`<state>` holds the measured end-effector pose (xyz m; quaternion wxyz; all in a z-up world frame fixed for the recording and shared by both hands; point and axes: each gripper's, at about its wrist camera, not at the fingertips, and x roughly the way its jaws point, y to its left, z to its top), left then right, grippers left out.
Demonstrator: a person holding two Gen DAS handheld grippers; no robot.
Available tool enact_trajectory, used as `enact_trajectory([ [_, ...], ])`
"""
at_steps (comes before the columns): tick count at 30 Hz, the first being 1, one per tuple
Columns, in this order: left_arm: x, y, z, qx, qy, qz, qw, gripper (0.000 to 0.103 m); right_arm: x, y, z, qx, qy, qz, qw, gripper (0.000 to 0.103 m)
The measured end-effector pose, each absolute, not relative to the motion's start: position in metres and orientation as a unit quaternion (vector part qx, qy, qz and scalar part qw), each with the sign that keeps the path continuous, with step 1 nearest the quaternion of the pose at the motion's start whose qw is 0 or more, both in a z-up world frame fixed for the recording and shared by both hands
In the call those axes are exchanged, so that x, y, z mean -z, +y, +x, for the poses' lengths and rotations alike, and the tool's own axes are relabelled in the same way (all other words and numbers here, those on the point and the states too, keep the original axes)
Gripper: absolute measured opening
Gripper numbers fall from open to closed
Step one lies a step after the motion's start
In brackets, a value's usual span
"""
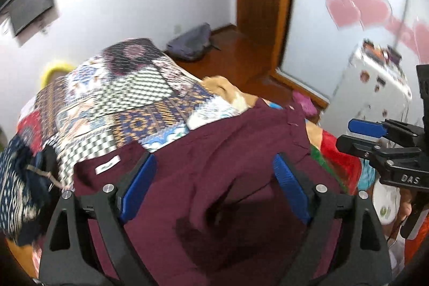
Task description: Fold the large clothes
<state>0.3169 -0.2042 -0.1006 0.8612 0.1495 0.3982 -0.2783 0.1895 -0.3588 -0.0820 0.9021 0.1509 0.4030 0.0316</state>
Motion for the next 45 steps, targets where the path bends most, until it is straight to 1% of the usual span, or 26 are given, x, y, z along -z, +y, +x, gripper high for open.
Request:
enact_trajectory([
  [4, 0.127, -0.24, 0.325, 0.311, 0.427, 0.188, 0.828, 0.089, 0.095, -0.369, 0.19, -0.025, 0.413, 0.174, 0.894, 0.056],
  [9, 0.166, -0.26, 0.328, 0.337, 0.461, 0.216, 0.792, 0.089, 0.107, -0.377, 0.187, -0.023, 0.427, 0.185, 0.885, 0.056],
  [10, 0.168, -0.261, 0.327, 0.34, 0.465, 0.213, 0.789, 0.086, 0.108, -0.377, 0.187, -0.025, 0.429, 0.186, 0.884, 0.056],
  [12, 0.173, -0.26, 0.33, 0.353, 0.475, 0.191, 0.783, 0.075, 0.111, -0.374, 0.187, -0.027, 0.433, 0.182, 0.882, 0.056],
  [14, 0.174, -0.255, 0.331, 0.378, 0.487, 0.163, 0.77, 0.053, 0.113, -0.372, 0.188, -0.027, 0.438, 0.176, 0.881, 0.056],
  [15, 0.173, -0.254, 0.332, 0.38, 0.486, 0.158, 0.771, 0.046, 0.115, -0.371, 0.189, -0.027, 0.44, 0.175, 0.881, 0.056],
  [17, 0.17, -0.251, 0.332, 0.38, 0.487, 0.152, 0.772, 0.022, 0.117, -0.367, 0.19, -0.033, 0.443, 0.174, 0.879, 0.056],
  [18, 0.168, -0.249, 0.332, 0.379, 0.487, 0.148, 0.773, 0.014, 0.117, -0.365, 0.189, -0.034, 0.444, 0.172, 0.878, 0.056],
  [19, 0.165, -0.246, 0.333, 0.378, 0.486, 0.142, 0.775, 0.009, 0.118, -0.364, 0.189, -0.033, 0.445, 0.169, 0.879, 0.056],
  [20, 0.16, -0.242, 0.333, 0.378, 0.483, 0.134, 0.779, 0.007, 0.116, -0.361, 0.188, -0.032, 0.444, 0.163, 0.88, 0.056],
  [26, 0.133, -0.215, 0.331, 0.367, 0.461, 0.094, 0.802, 0.004, 0.103, -0.35, 0.187, -0.044, 0.433, 0.14, 0.89, 0.056],
  [33, 0.08, -0.164, 0.312, 0.327, 0.389, 0.061, 0.859, 0.003, 0.092, -0.334, 0.192, -0.046, 0.422, 0.109, 0.899, 0.056],
  [37, 0.065, -0.129, 0.298, 0.287, 0.363, 0.05, 0.885, 0.003, 0.087, -0.32, 0.191, -0.062, 0.415, 0.098, 0.902, 0.056],
  [41, 0.072, -0.094, 0.282, 0.229, 0.355, 0.049, 0.905, 0.003, 0.087, -0.307, 0.192, -0.071, 0.415, 0.083, 0.903, 0.056],
  [45, 0.102, -0.062, 0.27, 0.186, 0.39, 0.033, 0.901, 0.003, 0.091, -0.3, 0.194, -0.071, 0.425, 0.074, 0.9, 0.056],
])
